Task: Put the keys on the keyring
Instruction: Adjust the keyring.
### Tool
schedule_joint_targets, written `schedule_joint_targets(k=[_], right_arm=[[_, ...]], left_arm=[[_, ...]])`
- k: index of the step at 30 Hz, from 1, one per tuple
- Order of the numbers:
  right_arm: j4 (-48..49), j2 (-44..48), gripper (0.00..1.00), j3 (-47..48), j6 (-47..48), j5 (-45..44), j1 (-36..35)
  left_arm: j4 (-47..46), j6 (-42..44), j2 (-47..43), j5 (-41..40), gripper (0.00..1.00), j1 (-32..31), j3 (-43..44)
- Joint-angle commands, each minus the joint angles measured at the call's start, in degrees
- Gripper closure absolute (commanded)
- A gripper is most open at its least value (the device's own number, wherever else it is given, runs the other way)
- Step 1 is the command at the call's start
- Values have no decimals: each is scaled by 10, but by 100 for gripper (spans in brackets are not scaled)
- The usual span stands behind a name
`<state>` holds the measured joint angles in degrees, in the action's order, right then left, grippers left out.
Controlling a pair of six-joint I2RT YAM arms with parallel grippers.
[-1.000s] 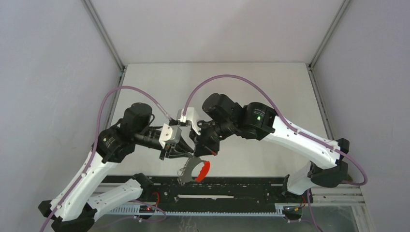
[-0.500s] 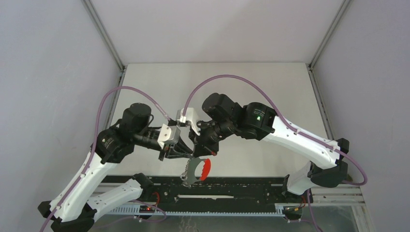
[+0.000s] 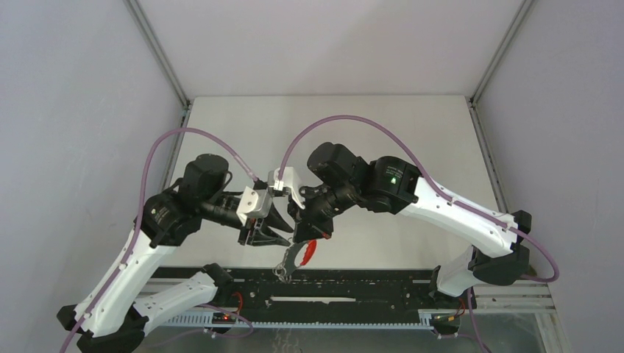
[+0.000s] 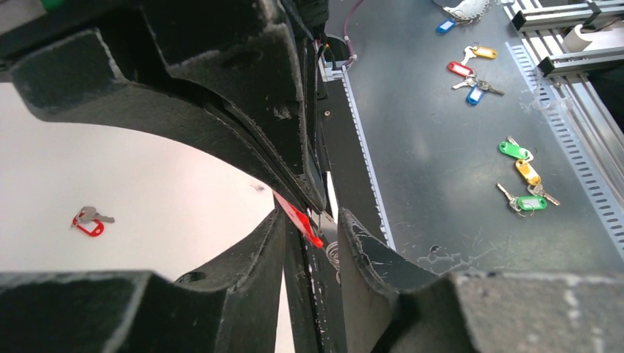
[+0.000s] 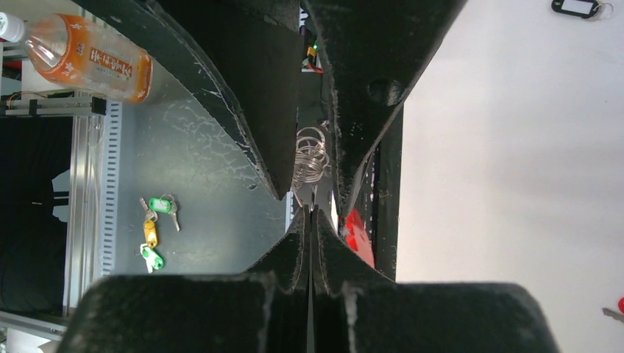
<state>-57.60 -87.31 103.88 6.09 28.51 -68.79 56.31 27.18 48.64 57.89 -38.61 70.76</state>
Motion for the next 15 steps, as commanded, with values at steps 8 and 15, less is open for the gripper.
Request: schedule_joint_targets(k=[8,15], right_arm=[[23,14,100,11,4,19,-6],[20,11,100,17,5,20,-4]], left_arm=[[-4,-9,-1,-13,77,-1,-2],[16,6,-4,-34,80,-2,-12]])
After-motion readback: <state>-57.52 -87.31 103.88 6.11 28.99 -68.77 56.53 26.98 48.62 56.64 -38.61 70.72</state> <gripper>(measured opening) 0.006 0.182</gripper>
